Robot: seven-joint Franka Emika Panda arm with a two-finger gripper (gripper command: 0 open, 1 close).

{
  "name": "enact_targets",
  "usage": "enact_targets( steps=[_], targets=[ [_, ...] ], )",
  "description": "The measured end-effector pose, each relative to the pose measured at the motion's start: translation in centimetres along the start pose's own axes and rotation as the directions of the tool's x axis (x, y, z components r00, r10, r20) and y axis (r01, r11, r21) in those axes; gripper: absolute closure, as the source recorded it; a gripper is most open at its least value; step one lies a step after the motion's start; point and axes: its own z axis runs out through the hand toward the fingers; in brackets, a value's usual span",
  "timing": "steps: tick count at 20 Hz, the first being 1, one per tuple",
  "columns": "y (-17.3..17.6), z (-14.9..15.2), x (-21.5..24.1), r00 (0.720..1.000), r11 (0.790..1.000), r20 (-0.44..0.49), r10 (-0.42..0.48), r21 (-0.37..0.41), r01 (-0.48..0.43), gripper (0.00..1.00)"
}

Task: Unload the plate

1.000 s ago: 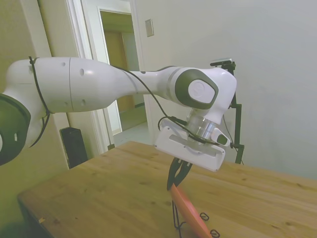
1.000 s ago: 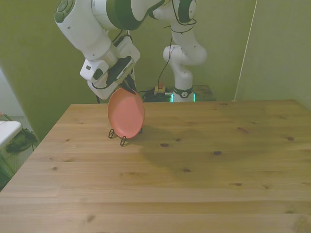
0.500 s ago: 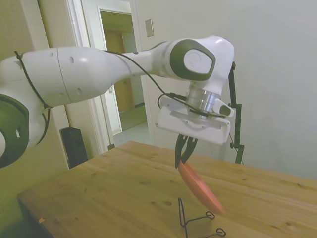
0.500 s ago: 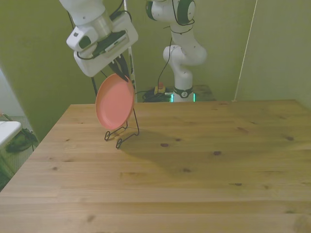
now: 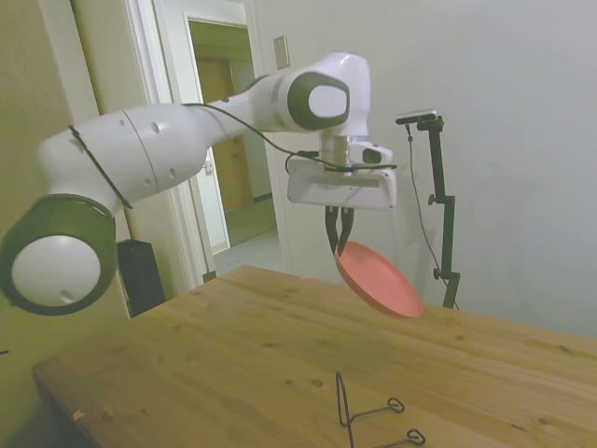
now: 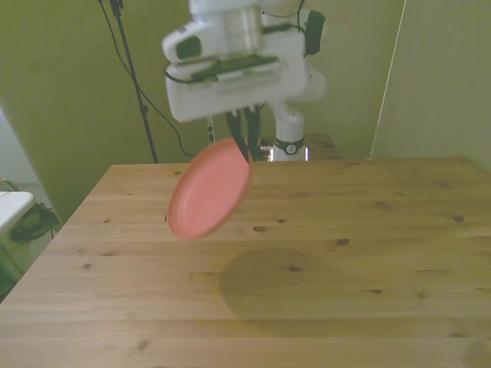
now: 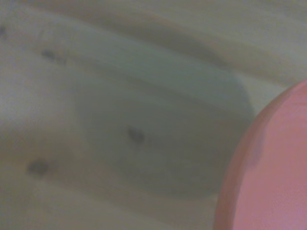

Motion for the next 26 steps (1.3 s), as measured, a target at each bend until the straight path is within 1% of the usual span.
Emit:
enact_targets(
  steps=[3,5,8,10,12,14,15,18,24,25,26],
  targets=[
    [-6.1,6.4,1.5,0.991,0.997,-0.111,0.071,-0.033,-0.075,1.0],
    [-8.4,10.6,2.0,0.976,0.991,-0.19,0.106,-0.06,-0.12,1.0],
    [-9.5,15.5,1.8,0.943,0.975,-0.295,0.156,-0.104,-0.194,1.0],
    [-9.4,17.7,1.4,0.914,0.956,-0.358,0.191,-0.143,-0.255,1.0],
    [-9.0,18.9,0.9,0.882,0.928,-0.411,0.232,-0.177,-0.327,1.0],
    [-8.4,19.4,0.4,0.849,0.897,-0.455,0.27,-0.201,-0.393,1.0],
    [-8.2,19.6,0.2,0.84,0.888,-0.464,0.28,-0.207,-0.41,1.0],
    [-7.4,20.3,-0.1,0.835,0.875,-0.466,0.293,-0.222,-0.431,1.0],
    [-5.8,21.4,0.1,0.839,0.865,-0.44,0.319,-0.227,-0.448,1.0],
    [-5.6,21.5,0.2,0.84,0.864,-0.436,0.322,-0.226,-0.449,0.0],
    [-5.4,21.6,0.2,0.841,0.864,-0.431,0.326,-0.225,-0.451,0.0]
  ],
)
